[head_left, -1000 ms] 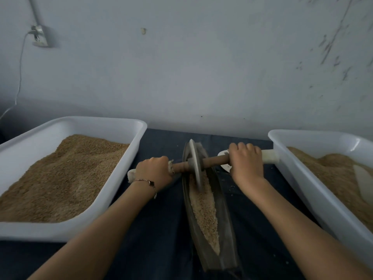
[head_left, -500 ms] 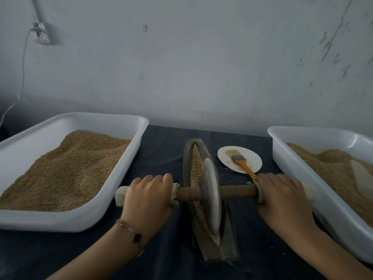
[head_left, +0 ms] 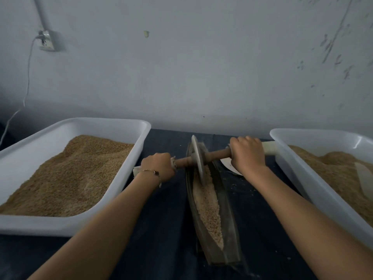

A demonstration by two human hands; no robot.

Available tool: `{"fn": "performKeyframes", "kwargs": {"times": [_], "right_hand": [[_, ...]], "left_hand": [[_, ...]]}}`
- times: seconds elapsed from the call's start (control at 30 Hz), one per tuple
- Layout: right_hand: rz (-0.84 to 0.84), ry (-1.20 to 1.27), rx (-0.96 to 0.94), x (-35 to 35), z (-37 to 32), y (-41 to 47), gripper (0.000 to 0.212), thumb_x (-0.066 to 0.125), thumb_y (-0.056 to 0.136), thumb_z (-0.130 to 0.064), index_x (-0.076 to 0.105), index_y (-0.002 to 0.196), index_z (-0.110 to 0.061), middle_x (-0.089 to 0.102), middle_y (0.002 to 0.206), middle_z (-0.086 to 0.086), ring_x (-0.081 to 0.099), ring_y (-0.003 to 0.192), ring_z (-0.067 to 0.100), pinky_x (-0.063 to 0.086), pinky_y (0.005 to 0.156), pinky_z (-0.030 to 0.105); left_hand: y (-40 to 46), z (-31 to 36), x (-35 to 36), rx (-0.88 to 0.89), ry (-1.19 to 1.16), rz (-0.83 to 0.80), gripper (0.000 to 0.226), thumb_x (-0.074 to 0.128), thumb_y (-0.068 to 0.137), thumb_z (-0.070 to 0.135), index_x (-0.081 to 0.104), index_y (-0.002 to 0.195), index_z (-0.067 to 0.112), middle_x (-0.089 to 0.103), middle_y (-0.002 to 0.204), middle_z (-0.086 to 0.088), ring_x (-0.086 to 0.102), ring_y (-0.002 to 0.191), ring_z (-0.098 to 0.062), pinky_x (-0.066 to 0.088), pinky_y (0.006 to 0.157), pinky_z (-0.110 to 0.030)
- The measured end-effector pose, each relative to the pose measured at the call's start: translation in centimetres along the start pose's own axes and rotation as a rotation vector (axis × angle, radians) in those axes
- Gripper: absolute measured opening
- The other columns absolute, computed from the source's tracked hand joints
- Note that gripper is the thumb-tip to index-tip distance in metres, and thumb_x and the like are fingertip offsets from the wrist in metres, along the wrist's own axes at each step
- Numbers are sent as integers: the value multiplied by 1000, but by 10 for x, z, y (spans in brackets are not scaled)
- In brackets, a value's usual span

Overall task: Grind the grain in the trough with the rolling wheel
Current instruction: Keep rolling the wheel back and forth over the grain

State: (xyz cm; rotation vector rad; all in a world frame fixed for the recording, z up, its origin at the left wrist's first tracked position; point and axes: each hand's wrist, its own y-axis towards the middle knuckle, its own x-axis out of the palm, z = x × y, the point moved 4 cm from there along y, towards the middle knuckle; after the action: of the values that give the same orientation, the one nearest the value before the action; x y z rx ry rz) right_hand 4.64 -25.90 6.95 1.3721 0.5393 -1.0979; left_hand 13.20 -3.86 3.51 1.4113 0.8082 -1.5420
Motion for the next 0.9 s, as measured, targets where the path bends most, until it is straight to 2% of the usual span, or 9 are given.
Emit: {"fn": "performKeyframes", "kwargs": {"times": [0.27,0.33,0.4,0.47,0.53,0.63,0.7,0.77,0.9], "right_hand": [[28,72,37,-10,-1,-35,11,61,85,-17,55,94,-19,62,95,-2,54,92,19,37,80,31],[-2,123,46,-14,4,-58,13,60,88,-21,56,100,-22,61,99,-6,55,95,16,40,85,31],[-24,170,42,-23,8,-81,15,63,86,-21,55,98,-24,61,96,-8,54,90,14,40,81,29],[-37,174,28,-40,9,-103,29,75,70,-11,52,82,-24,59,79,-6,53,74,15,35,68,28],[10,151,-2,-59,10,-120,44,83,46,0,51,68,-21,52,63,-5,50,58,18,29,57,29],[43,97,-68,-75,12,-130,51,82,33,2,49,64,-20,48,59,-5,49,54,20,28,57,29],[52,102,-77,-75,11,-127,51,82,31,2,50,64,-19,49,59,-4,49,54,22,28,56,29],[59,97,-64,-68,9,-119,48,85,33,1,54,66,-16,52,59,-1,51,55,23,30,55,30],[74,115,-20,-37,5,-90,38,87,48,-4,60,73,-12,59,66,4,57,61,26,40,57,35]], "left_hand": [[-24,2,-1,73,24,101,15,52,89,36,49,83,23,61,81,4,58,70,-14,52,69,-32],[-40,9,-6,112,73,99,16,50,90,38,49,84,23,58,77,8,56,68,-11,48,64,-28],[-63,16,-11,141,145,143,17,48,90,39,44,82,25,51,74,11,54,68,-10,40,62,-26],[-91,20,-16,164,168,158,18,47,90,41,38,81,28,46,73,12,50,69,-10,37,64,-25],[-116,19,-18,173,146,126,16,47,88,44,37,82,32,44,73,12,52,73,-7,37,66,-24],[-135,15,-18,159,141,105,15,45,86,44,36,83,32,42,72,12,53,78,-6,28,57,-22],[-134,14,-16,135,134,76,16,46,86,43,35,83,32,41,72,12,51,73,-7,21,51,-19],[-123,14,-14,110,123,60,16,48,87,41,37,82,32,42,71,13,44,66,-6,23,50,-19],[-87,13,-7,64,133,130,16,50,89,36,38,83,28,50,77,11,47,67,-10,31,59,-26]]}}
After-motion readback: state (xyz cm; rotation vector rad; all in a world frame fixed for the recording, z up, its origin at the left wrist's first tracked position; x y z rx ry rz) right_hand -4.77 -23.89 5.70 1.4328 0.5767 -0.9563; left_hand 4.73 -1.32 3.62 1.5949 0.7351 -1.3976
